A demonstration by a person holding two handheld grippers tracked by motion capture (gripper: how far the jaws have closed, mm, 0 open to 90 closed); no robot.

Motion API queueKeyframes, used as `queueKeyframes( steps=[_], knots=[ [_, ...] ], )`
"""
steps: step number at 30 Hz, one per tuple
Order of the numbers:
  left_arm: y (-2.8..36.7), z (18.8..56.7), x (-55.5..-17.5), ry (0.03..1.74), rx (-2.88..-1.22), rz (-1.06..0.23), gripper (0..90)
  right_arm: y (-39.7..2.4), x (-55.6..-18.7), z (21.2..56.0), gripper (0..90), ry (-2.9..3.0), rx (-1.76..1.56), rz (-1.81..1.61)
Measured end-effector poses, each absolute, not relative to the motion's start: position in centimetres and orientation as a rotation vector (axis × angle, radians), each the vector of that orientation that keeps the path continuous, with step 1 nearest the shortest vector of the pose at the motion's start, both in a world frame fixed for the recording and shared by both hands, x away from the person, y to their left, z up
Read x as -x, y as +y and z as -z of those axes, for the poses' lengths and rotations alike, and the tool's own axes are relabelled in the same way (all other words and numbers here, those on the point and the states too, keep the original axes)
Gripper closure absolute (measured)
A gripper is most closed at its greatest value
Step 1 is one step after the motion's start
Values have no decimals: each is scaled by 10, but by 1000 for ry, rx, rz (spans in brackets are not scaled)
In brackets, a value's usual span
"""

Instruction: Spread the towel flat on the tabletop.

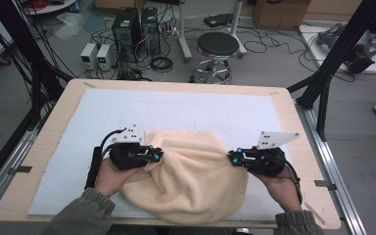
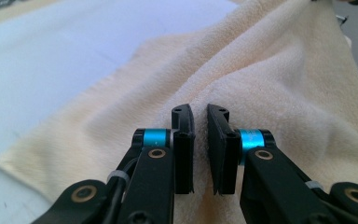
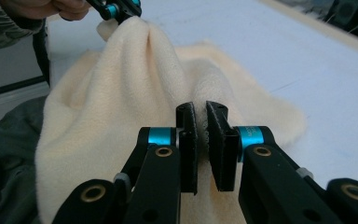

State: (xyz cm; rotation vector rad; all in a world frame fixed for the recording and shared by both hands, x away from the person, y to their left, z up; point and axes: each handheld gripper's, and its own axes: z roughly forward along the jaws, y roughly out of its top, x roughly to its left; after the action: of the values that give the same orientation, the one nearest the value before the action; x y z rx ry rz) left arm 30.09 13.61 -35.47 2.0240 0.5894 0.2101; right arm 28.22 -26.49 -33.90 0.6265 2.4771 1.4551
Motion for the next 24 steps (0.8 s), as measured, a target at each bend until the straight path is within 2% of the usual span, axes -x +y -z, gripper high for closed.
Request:
queueKeyframes(
  steps=[4,11,13,16,18,20,24],
  knots=[
    [147,352,-282,565,-2059,-251,808,-256,-267,337,826,2519,-571,-1424],
    [188,387,-234,637,-2093,-151,808,-214,-240,393,816,2754,-520,-1428],
    [193,392,-226,623,-2107,-137,802,-205,-232,406,771,2810,-493,-1394],
    [194,387,-226,604,-2078,-136,721,-207,-229,403,628,2786,-494,-1468],
    [194,381,-231,589,-2044,-148,650,-215,-230,392,571,2717,-496,-1533],
    [193,374,-237,574,-2017,-182,598,-225,-235,380,557,2633,-520,-1570],
    [186,372,-260,570,-1991,-255,557,-243,-257,372,559,2512,-610,-1586]
  ],
)
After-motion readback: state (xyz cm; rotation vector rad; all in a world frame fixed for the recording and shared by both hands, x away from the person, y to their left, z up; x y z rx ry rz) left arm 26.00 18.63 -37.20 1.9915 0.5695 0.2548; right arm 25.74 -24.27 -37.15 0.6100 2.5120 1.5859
